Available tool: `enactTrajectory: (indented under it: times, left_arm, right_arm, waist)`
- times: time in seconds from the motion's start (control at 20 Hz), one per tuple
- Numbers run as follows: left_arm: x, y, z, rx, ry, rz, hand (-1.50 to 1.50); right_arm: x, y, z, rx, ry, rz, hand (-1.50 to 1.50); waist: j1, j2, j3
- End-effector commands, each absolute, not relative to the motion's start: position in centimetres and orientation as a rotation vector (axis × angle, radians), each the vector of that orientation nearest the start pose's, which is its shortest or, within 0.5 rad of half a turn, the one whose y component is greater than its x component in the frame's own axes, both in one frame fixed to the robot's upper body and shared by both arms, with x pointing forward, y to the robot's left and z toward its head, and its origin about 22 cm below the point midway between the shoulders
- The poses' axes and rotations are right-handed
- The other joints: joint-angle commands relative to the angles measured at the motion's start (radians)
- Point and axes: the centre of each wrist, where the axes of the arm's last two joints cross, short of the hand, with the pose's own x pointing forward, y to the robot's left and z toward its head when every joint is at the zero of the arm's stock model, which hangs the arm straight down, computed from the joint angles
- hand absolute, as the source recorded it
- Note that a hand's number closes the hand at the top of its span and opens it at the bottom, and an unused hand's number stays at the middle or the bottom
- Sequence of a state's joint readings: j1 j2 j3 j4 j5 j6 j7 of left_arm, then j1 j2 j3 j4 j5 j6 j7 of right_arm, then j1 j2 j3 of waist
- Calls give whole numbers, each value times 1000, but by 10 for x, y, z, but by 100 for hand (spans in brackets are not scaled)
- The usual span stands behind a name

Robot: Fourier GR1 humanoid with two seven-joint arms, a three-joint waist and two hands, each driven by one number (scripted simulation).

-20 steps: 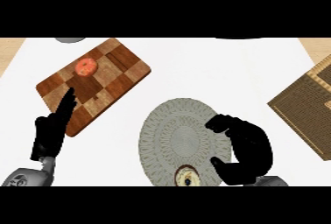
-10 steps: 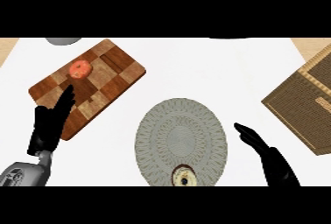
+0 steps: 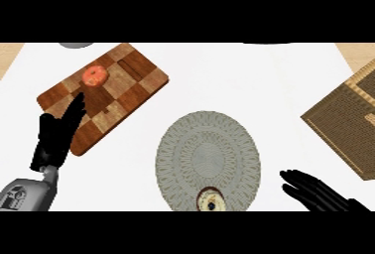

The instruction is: Pick the cupcake from the placemat and place it in the basket

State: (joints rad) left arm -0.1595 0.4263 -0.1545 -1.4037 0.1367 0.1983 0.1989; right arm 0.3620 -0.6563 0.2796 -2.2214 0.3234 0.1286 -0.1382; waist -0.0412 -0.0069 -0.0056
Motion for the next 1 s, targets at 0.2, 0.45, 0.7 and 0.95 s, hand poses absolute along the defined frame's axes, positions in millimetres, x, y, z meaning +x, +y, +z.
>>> enactTrajectory:
  times: [0.2,0.45,0.7,0.95]
  left_arm:
    - [286,290,34,268,-1356,-201,0]
    - [286,282,13,289,-1357,-208,0]
    - [291,284,19,271,-1367,-195,0]
    - [292,263,25,274,-1338,-202,0]
  right_arm:
    - [90,-244,168,-148,-1584,1168,-150]
    - [99,-240,154,-185,-1607,1109,-150]
    - [110,-249,127,-261,-1636,1050,-150]
    - [131,-247,108,-275,-1637,1017,-150]
  waist:
    - [27,4,5]
    - [33,5,5]
    - [29,4,6]
    - [36,5,6]
